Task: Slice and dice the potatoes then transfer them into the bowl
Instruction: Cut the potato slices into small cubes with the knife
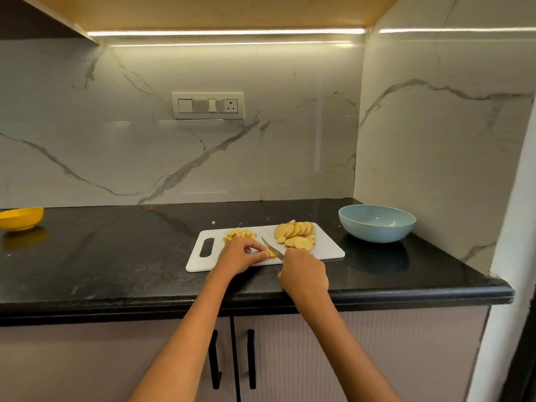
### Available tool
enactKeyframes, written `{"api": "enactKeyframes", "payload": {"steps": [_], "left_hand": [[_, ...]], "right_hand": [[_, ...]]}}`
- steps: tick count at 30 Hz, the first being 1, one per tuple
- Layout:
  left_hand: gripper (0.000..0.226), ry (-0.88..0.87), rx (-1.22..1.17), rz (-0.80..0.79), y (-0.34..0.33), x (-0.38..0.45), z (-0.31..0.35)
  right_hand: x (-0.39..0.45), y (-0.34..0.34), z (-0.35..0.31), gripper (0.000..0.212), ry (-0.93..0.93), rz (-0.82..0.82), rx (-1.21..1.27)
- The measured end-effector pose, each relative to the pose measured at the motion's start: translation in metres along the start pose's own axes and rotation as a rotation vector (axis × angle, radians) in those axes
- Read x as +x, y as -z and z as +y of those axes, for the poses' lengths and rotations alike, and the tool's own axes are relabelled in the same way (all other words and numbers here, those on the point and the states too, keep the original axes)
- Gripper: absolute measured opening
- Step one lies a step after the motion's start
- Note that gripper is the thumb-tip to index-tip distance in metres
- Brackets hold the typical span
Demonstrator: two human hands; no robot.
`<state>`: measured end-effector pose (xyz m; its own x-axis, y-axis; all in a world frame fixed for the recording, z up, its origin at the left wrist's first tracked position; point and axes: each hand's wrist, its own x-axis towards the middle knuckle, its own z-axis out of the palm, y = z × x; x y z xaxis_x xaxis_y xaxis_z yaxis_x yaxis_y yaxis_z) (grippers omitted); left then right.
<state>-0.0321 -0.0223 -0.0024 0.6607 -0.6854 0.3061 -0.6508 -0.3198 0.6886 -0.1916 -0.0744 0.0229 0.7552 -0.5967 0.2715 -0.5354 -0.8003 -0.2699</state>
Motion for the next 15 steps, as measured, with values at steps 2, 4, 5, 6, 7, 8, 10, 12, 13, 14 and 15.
{"api": "enactKeyframes", "payload": {"steps": [2, 4, 5, 6, 7, 8, 10, 12, 13, 14, 15], "left_hand": [[0.014, 0.006, -0.007, -0.009, 0.0008, 0.0004, 0.0017], [0.015, 0.009, -0.014, -0.008, 0.0012, 0.0003, 0.0034], [0.015, 0.007, -0.013, -0.003, 0.0010, -0.0002, 0.0041], [0.015, 0.004, -0.009, 0.002, 0.0009, -0.0006, 0.0047], [0.015, 0.001, -0.005, 0.004, 0.0005, -0.0009, 0.0051], [0.015, 0.002, -0.001, 0.002, 0.0000, -0.0013, 0.0054], [0.015, 0.004, 0.005, -0.006, -0.0011, -0.0022, 0.0063], [0.015, 0.004, 0.011, -0.006, -0.0015, -0.0037, 0.0077], [0.015, 0.003, 0.013, -0.002, -0.0013, -0.0041, 0.0078], [0.015, 0.005, 0.017, 0.002, -0.0012, -0.0042, 0.0081], [0.014, 0.009, 0.022, 0.008, -0.0013, -0.0041, 0.0084]], "right_hand": [[0.0032, 0.0019, -0.0007, 0.026, 0.008, -0.011, 0.001], [0.0075, 0.0048, -0.0019, 0.026, 0.021, -0.029, -0.003], [0.0091, 0.0059, -0.0019, 0.026, 0.030, -0.037, -0.009], [0.0098, 0.0067, -0.0016, 0.025, 0.039, -0.045, -0.017], [0.0095, 0.0075, -0.0009, 0.025, 0.048, -0.053, -0.030], [0.0083, 0.0073, 0.0000, 0.025, 0.057, -0.060, -0.044], [0.0054, 0.0050, 0.0013, 0.025, 0.073, -0.063, -0.069], [0.0031, 0.0031, 0.0001, 0.025, 0.083, -0.035, -0.087], [0.0031, 0.0029, -0.0013, 0.025, 0.084, -0.019, -0.092], [0.0037, 0.0032, -0.0022, 0.026, 0.086, -0.010, -0.094], [0.0044, 0.0037, -0.0026, 0.026, 0.085, -0.011, -0.092]]}}
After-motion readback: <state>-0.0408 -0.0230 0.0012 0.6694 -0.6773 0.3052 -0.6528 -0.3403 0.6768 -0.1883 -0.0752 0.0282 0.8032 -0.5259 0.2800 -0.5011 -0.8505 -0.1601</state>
